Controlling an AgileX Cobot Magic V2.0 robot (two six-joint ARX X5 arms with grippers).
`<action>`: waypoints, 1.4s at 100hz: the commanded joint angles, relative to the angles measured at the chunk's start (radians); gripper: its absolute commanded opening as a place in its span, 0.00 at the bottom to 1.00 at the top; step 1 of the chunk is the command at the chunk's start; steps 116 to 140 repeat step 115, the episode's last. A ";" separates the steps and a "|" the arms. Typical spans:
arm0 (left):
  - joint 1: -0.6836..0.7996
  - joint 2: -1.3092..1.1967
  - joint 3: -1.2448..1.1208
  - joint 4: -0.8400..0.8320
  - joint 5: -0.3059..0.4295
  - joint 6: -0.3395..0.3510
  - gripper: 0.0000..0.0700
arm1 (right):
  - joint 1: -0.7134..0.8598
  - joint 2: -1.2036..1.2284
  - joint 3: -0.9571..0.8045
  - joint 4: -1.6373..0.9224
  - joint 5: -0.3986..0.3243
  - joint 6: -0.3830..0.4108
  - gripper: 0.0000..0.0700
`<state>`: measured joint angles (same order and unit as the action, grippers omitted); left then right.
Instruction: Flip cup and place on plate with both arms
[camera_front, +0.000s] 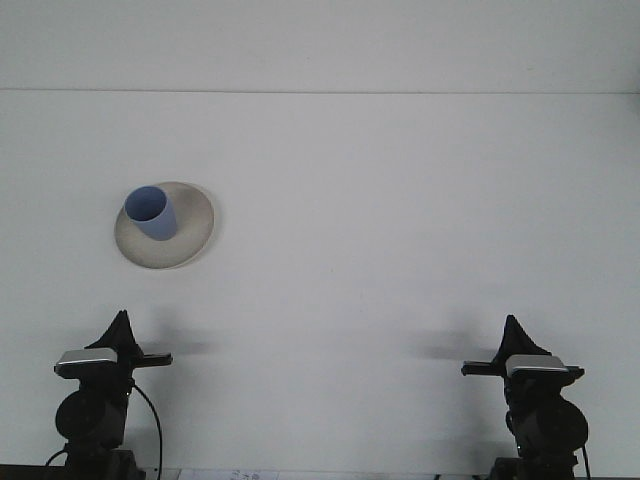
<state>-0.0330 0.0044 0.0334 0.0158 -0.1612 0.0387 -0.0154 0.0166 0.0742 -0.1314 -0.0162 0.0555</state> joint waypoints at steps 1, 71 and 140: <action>0.001 -0.002 -0.019 0.015 -0.002 -0.002 0.02 | -0.013 -0.015 -0.022 0.043 -0.003 -0.012 0.01; 0.001 -0.002 -0.019 0.015 -0.002 -0.002 0.02 | -0.025 -0.015 -0.061 0.086 -0.006 -0.025 0.01; 0.001 -0.001 -0.019 0.015 -0.002 -0.002 0.02 | -0.025 -0.015 -0.061 0.086 -0.006 -0.025 0.01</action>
